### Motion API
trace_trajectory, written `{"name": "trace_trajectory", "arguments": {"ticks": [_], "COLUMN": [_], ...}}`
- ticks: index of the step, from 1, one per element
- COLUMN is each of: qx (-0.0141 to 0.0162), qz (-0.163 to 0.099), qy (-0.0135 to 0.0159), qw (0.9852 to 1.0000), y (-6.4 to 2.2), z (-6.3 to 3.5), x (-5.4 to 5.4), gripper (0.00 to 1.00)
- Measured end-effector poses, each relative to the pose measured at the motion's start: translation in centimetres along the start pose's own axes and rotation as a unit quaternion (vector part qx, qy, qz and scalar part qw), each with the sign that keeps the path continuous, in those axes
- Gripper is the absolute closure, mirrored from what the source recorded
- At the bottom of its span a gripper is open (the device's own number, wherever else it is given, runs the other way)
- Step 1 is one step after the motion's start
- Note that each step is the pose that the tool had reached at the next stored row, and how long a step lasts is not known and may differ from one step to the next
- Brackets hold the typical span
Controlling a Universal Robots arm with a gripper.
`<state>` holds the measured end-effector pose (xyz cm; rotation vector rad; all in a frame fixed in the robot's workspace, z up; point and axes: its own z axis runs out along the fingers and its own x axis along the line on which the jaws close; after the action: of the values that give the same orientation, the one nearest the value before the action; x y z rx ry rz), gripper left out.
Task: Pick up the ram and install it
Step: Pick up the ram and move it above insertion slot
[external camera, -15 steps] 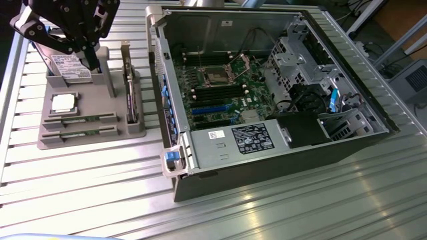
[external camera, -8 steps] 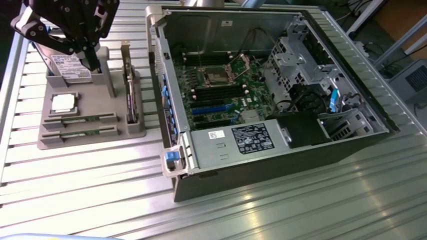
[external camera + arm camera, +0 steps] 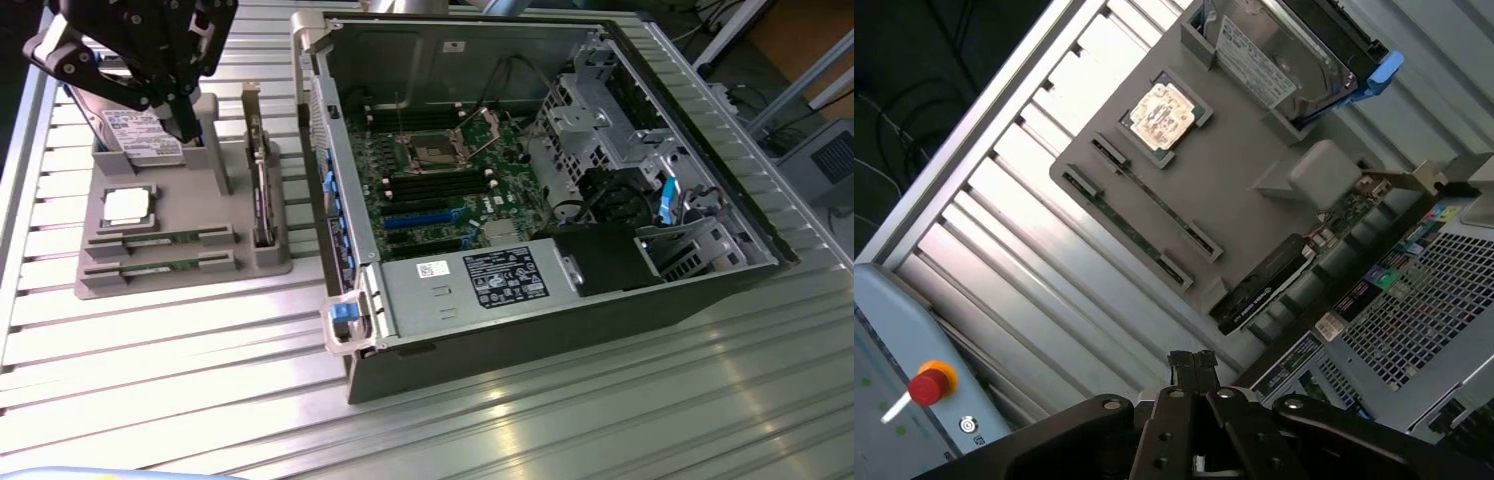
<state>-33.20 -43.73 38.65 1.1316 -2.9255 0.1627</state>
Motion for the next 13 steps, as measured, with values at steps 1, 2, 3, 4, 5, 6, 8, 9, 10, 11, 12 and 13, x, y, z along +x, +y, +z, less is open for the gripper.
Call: {"name": "trace_trajectory", "arguments": {"ticks": [1, 2, 3, 4, 5, 6, 8, 9, 10, 11, 12, 13], "qx": [0.0006, 0.0011, 0.0017, 0.0023, 0.0028, 0.0035, 0.0045, 0.0052, 0.0057, 0.006, 0.0064, 0.007], "qz": [-0.002, -0.005, -0.007, -0.01, -0.012, -0.015, -0.02, -0.022, -0.025, -0.026, -0.027, -0.03], "qy": [0.0001, 0.0003, 0.0006, 0.0008, 0.0009, 0.0012, 0.0016, 0.0018, 0.0019, 0.0021, 0.0022, 0.0023], "qw": [1.0, 1.0, 1.0, 0.9999, 0.9999, 0.9999, 0.9998, 0.9997, 0.9997, 0.9996, 0.9996, 0.9995], "y": [0.0, 0.0, 0.0, 0.0, 0.0, 0.0, 0.0, 0.0, 0.0, 0.0, 0.0, 0.0], "z": [0.0, 0.0, 0.0, 0.0, 0.0, 0.0, 0.0, 0.0, 0.0, 0.0, 0.0, 0.0], "x": [0.0, 0.0, 0.0, 0.0, 0.0, 0.0, 0.0, 0.0, 0.0, 0.0, 0.0, 0.0], "gripper": [0.9, 0.9, 0.9, 0.9, 0.9, 0.9, 0.9, 0.9, 0.9, 0.9, 0.9, 0.9]}}
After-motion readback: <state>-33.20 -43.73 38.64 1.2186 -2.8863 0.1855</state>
